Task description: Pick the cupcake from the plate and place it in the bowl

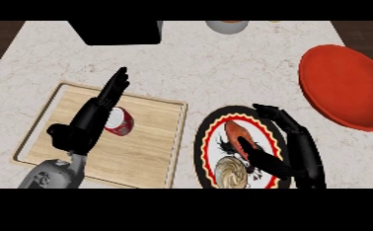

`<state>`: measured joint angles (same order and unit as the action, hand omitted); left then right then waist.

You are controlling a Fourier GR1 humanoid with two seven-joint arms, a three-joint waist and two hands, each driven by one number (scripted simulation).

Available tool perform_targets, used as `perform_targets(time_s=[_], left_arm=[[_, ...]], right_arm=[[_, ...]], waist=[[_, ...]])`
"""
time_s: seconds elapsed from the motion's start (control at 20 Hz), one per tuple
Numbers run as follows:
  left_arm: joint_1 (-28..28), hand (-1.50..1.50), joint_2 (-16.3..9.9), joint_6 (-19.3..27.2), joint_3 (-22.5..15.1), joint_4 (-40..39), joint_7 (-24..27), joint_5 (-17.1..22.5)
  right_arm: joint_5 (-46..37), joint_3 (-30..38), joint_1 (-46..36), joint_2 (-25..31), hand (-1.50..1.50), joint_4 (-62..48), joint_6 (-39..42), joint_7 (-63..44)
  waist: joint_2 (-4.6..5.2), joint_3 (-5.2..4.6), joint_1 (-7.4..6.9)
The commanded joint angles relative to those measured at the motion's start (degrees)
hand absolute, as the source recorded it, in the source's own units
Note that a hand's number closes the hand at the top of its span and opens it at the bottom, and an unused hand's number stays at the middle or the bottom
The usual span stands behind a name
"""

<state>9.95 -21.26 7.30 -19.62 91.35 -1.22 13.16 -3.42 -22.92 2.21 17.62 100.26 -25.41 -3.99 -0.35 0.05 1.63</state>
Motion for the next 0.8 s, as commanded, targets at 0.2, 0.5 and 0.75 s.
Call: perform_targets(time_s=[0.2,0.5,0.75], left_arm=[[-1.18,0.00,1.66,-3.30,-1.31,-1.52,1.13,0.57],[1.97,0.00,1.66,-3.77,-1.15,-0.86,-1.97,0.87],[1.16,0.00,2.93,-3.41,-2.69,-0.90,-1.45,-0.51]], right_arm=[[-18.01,-8.07,-3.32,8.75,-1.50,3.56,3.85,-15.53],[-18.02,-11.83,-9.08,19.78,-1.50,5.20,24.54,-33.01],[-5.30,-13.39,-14.48,18.96,-1.50,12.47,40.26,-49.88]], waist=[[0.25,-0.26,-1.65],[0.40,-0.47,-2.57],[0.44,-0.44,-3.03]])
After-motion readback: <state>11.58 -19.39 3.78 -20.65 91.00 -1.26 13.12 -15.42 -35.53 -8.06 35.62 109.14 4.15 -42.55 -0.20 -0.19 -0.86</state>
